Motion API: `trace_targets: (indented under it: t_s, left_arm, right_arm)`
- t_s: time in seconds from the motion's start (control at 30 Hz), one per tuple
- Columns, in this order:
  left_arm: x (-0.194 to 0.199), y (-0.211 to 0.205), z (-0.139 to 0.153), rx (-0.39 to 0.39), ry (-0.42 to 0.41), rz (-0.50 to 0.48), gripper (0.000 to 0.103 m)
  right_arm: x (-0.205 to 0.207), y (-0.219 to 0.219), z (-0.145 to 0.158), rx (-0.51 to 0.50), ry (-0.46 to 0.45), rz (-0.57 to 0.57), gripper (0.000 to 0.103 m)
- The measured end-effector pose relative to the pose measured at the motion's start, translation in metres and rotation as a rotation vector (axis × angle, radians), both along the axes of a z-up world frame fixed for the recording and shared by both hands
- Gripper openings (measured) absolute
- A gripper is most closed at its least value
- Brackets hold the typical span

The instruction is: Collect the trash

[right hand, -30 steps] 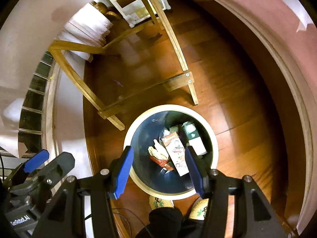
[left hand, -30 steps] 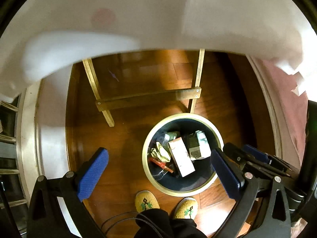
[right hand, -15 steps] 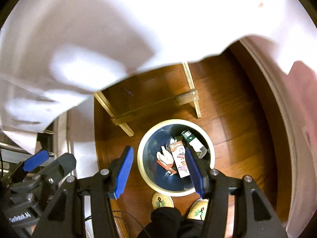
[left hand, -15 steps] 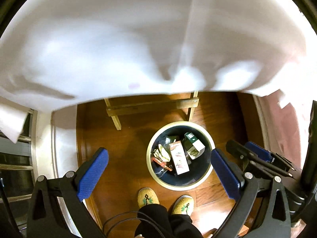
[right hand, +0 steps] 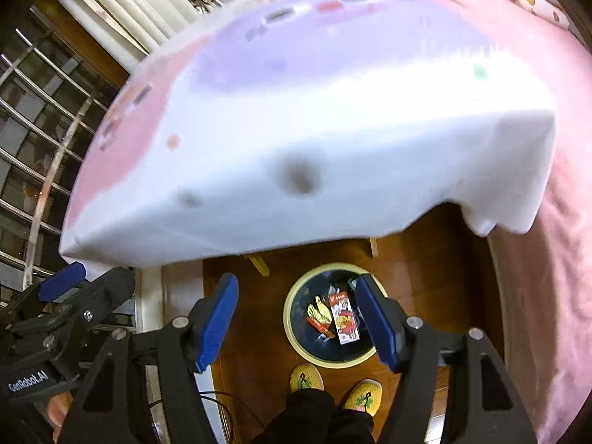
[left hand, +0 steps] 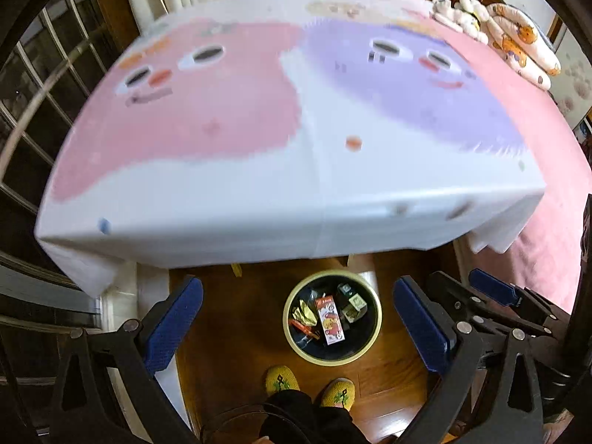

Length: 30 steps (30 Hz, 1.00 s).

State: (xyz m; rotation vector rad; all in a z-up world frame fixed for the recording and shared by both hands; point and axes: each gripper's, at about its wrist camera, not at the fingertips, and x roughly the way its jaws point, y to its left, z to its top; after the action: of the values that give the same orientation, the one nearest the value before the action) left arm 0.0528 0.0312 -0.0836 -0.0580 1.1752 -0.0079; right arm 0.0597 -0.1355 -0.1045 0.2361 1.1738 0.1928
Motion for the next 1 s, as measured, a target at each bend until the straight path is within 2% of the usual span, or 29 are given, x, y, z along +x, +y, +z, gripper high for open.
trace_targets:
  t_s: [0.3,0.53,0.7,1.0]
  left_arm:
    - [-0.007,0.007,0.075,0.027,-0.081,0.013,0.102]
    - [-0.011,0.010,0.122,0.023,-0.141,0.025,0.102]
    - [-0.016,0.009,0.137,0.013,-0.170,0.038,0.102]
    - [-0.028,0.005,0.147,0.014,-0.194,0.062,0.102]
  right_arm:
    - [0.003,-0.002,0.084,-0.018,-0.074,0.013,0.066]
    - [-0.007,-0.006,0.133,0.001,-0.146,0.013,0.066]
    - [-0.014,-0.005,0.158,-0.026,-0.187,0.018,0.066]
    - [-0.026,-0.002,0.178,-0.050,-0.243,0.036,0.067]
